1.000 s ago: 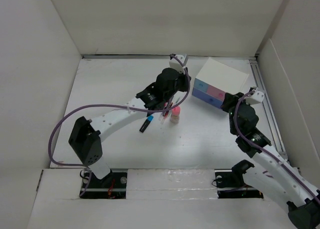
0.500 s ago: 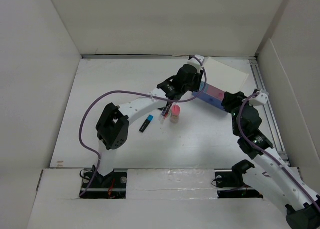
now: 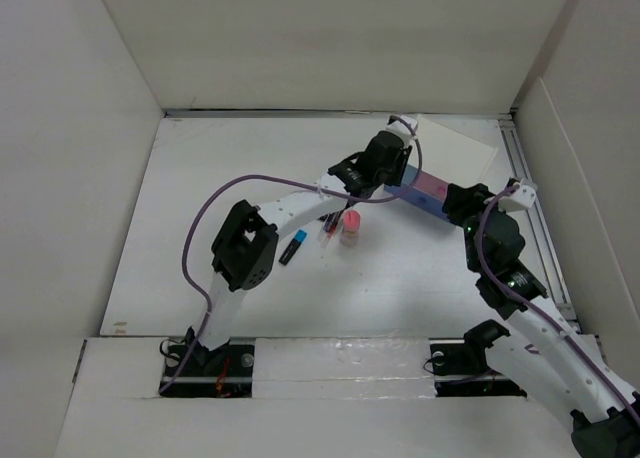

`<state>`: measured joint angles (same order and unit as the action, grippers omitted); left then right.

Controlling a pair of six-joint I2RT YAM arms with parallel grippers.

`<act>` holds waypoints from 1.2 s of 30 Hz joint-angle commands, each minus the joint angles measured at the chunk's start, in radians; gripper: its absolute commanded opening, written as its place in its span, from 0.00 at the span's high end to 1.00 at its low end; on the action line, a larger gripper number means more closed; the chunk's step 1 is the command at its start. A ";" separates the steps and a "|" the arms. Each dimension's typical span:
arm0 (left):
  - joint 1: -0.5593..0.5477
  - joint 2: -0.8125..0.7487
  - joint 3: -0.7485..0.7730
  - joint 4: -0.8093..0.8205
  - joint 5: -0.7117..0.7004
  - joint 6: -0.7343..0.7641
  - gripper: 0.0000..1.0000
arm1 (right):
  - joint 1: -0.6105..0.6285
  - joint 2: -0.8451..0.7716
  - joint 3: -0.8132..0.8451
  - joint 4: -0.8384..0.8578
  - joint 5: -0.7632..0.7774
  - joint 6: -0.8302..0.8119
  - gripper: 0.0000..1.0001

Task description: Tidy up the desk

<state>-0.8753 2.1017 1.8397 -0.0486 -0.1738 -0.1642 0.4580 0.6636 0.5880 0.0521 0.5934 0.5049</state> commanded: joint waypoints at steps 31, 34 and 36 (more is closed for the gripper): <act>0.002 0.141 0.105 0.112 0.008 0.042 0.66 | -0.007 0.018 -0.004 0.066 -0.075 -0.025 0.56; 0.002 0.146 0.112 0.108 0.002 0.049 0.65 | -0.007 0.021 -0.005 0.071 -0.084 -0.028 0.56; 0.002 0.144 0.113 0.108 0.000 0.052 0.65 | -0.007 0.022 -0.005 0.075 -0.087 -0.028 0.56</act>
<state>-0.8753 2.2528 1.9026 0.0368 -0.1589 -0.1314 0.4576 0.6830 0.5877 0.0628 0.5224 0.4900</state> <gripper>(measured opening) 0.346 0.439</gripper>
